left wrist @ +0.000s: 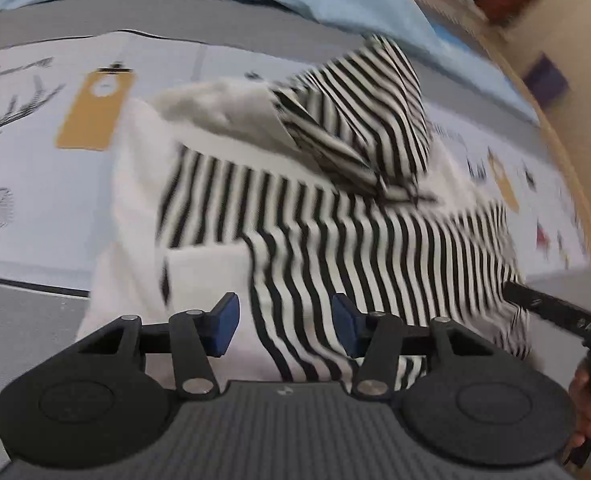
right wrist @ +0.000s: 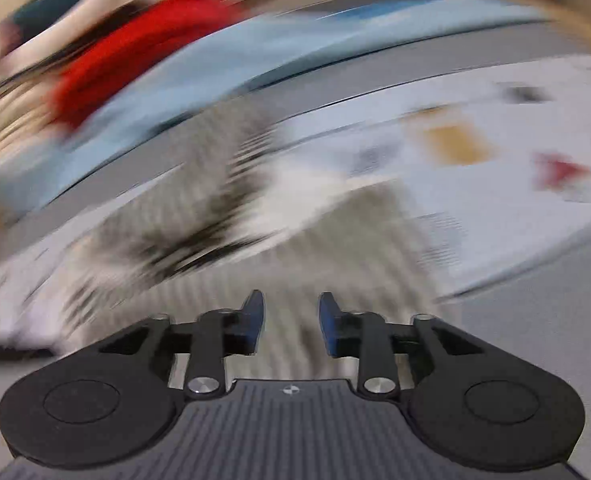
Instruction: Fold small clothes
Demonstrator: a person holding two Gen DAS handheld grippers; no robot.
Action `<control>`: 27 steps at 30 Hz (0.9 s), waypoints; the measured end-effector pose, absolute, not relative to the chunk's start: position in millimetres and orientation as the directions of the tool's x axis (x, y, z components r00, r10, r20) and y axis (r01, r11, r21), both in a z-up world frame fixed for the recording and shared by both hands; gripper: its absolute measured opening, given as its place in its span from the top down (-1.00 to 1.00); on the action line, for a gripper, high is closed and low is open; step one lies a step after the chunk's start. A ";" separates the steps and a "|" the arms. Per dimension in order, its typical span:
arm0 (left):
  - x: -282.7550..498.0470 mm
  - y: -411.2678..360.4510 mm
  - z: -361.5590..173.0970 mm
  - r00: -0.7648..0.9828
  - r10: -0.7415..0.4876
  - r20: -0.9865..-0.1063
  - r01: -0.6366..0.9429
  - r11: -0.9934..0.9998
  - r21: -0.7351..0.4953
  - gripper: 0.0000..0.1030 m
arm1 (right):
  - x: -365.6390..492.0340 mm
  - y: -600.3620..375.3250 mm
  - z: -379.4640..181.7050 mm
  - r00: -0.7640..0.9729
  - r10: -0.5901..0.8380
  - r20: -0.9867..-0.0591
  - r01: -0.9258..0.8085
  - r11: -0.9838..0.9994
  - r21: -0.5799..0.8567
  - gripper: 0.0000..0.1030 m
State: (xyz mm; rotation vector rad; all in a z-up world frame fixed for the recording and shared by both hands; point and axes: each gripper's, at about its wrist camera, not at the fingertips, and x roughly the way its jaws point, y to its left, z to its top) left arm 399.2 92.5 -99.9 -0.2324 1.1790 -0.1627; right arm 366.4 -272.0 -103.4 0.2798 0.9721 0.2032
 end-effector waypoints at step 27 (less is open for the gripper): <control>407.4 54.6 -60.9 0.609 -0.189 -0.770 -0.017 0.968 -0.251 0.99 | 363.1 -273.5 -94.6 0.483 0.260 -0.836 -0.011 0.957 0.291 0.31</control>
